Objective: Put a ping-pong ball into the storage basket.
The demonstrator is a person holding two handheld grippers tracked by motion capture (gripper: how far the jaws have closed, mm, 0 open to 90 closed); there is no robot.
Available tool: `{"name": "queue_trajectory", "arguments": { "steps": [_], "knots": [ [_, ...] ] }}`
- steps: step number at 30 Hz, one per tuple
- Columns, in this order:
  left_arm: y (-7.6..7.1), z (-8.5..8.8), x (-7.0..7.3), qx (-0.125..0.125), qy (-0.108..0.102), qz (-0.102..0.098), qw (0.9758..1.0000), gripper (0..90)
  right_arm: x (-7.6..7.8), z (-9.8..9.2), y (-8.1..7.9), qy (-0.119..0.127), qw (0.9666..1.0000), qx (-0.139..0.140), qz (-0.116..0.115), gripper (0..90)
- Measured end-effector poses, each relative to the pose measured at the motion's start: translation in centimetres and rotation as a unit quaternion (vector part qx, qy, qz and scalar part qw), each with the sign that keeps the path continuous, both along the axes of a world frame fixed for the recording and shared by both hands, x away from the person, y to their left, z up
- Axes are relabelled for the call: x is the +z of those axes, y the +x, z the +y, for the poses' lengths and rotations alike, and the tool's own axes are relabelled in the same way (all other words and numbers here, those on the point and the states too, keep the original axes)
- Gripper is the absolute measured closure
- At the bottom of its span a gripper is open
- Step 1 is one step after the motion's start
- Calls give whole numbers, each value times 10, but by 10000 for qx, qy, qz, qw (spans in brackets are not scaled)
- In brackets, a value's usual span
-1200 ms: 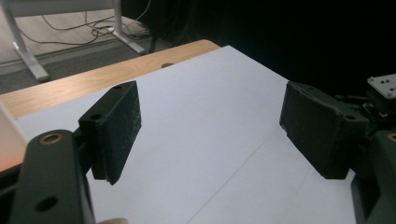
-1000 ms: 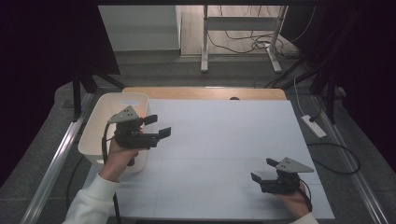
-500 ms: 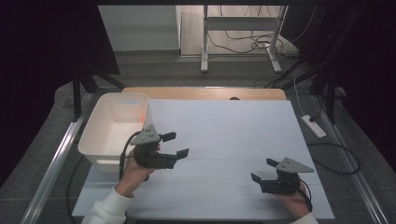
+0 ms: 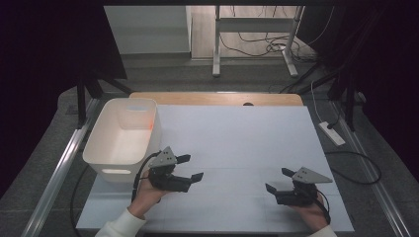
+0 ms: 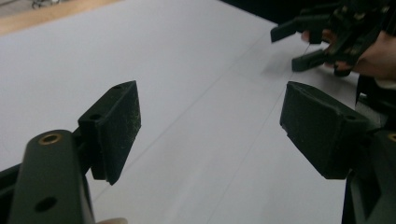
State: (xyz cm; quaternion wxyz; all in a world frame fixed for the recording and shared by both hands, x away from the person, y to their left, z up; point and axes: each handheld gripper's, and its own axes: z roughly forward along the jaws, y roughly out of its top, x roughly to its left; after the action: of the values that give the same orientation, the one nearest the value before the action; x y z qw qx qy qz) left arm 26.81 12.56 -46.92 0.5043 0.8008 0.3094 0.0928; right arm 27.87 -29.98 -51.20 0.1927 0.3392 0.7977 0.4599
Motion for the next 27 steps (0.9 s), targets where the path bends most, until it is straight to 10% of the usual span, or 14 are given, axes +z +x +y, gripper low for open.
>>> {"name": "queue_trajectory", "arguments": {
  "steps": [15, 27],
  "knots": [
    [-15, 23, -47, 297, 311, 238, 9988, 214, 0, 1, -1, 13, 10000, 68, 7, 135],
    [-28, 49, -51, 567, 206, 241, 9979, 218, -2, 4, -3, 45, 9997, 226, 54, 136]
  ]
}}
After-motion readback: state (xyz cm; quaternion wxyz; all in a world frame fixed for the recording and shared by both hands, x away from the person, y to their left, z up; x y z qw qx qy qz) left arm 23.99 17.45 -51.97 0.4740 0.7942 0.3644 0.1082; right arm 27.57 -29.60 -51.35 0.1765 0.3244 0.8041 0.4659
